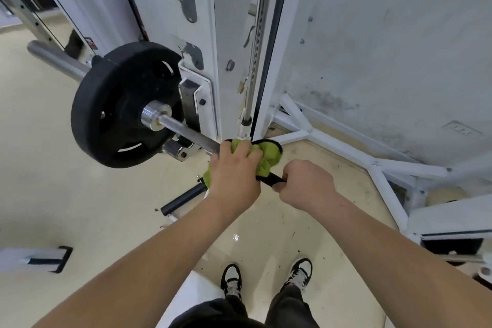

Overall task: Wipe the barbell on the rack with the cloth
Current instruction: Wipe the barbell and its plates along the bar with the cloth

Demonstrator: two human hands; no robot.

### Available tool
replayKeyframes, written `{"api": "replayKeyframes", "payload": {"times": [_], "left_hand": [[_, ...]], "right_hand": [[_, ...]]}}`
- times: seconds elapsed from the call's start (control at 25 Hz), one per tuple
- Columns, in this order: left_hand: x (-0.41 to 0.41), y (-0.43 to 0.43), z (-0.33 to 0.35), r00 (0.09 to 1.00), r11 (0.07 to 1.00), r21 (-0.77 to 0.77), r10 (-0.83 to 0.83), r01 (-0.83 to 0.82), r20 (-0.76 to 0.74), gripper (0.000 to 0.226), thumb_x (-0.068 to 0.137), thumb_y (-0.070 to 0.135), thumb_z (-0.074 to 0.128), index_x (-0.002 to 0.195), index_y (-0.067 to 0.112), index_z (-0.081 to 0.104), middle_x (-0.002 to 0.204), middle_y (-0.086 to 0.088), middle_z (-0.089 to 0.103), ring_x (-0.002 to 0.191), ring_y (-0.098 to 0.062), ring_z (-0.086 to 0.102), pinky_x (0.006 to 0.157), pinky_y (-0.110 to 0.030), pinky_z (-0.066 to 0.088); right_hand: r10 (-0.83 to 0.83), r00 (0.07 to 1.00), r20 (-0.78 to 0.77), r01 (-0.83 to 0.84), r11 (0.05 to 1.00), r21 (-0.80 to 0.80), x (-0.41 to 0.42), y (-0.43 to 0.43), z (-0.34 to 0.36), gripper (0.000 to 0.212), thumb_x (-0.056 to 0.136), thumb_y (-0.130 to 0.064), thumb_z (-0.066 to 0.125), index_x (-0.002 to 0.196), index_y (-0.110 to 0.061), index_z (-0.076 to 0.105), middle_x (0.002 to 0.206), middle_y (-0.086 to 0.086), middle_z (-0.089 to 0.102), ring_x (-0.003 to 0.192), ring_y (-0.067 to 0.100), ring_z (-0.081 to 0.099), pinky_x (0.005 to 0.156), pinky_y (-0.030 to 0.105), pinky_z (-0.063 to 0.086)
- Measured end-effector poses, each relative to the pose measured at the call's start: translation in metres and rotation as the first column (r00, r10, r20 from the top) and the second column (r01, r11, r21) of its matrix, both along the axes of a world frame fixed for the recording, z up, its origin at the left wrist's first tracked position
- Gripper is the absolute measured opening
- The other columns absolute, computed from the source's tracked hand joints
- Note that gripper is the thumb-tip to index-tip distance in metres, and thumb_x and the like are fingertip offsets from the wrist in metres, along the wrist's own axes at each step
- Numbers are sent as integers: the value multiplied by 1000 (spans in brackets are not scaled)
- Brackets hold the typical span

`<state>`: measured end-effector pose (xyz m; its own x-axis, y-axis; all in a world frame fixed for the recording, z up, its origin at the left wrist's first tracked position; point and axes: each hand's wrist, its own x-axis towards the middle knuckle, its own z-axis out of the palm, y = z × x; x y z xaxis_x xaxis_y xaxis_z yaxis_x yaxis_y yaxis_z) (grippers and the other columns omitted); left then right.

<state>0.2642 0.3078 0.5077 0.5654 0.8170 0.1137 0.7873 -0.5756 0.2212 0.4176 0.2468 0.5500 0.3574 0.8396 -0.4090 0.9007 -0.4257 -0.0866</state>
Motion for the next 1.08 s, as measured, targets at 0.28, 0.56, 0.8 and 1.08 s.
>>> {"api": "replayKeyframes", "payload": {"times": [0.28, 0.56, 0.8, 1.08], "left_hand": [[-14, 27, 9, 996, 994, -57, 88, -88, 3, 49, 76, 18, 67, 124, 26, 64, 119, 3, 61, 103, -31, 48, 82, -44, 52], [-23, 41, 13, 995, 995, -40, 97, -96, 24, 48, 79, 16, 70, 126, 28, 65, 115, 4, 62, 101, -28, 49, 80, -43, 52], [-26, 12, 8, 993, 995, 11, -96, 96, 68, 50, 72, 9, 65, 120, 26, 68, 113, 3, 65, 98, -30, 51, 74, -40, 51], [-15, 0, 3, 998, 1000, -7, -25, 26, 57, 47, 72, 13, 64, 117, 25, 67, 111, 3, 63, 95, -29, 48, 77, -43, 50]], "right_hand": [[35, 999, 5, -35, 999, -26, -1, 8, 5, 22, 84, -35, 69, 75, -19, 57, 73, -2, 59, 62, 18, 57, 51, 25, 37], [35, 999, 16, -36, 999, 9, -4, 2, 5, 23, 88, -41, 67, 93, -18, 65, 81, -2, 60, 75, 22, 61, 59, 28, 43], [29, 999, 26, -29, 1000, 0, -4, 3, 3, 20, 87, -41, 66, 90, -21, 64, 80, -4, 62, 73, 20, 62, 55, 25, 39], [15, 987, -161, -8, 999, 47, -7, 17, 9, 34, 78, -55, 72, 86, -23, 66, 81, -4, 67, 78, 20, 66, 61, 30, 47]]}}
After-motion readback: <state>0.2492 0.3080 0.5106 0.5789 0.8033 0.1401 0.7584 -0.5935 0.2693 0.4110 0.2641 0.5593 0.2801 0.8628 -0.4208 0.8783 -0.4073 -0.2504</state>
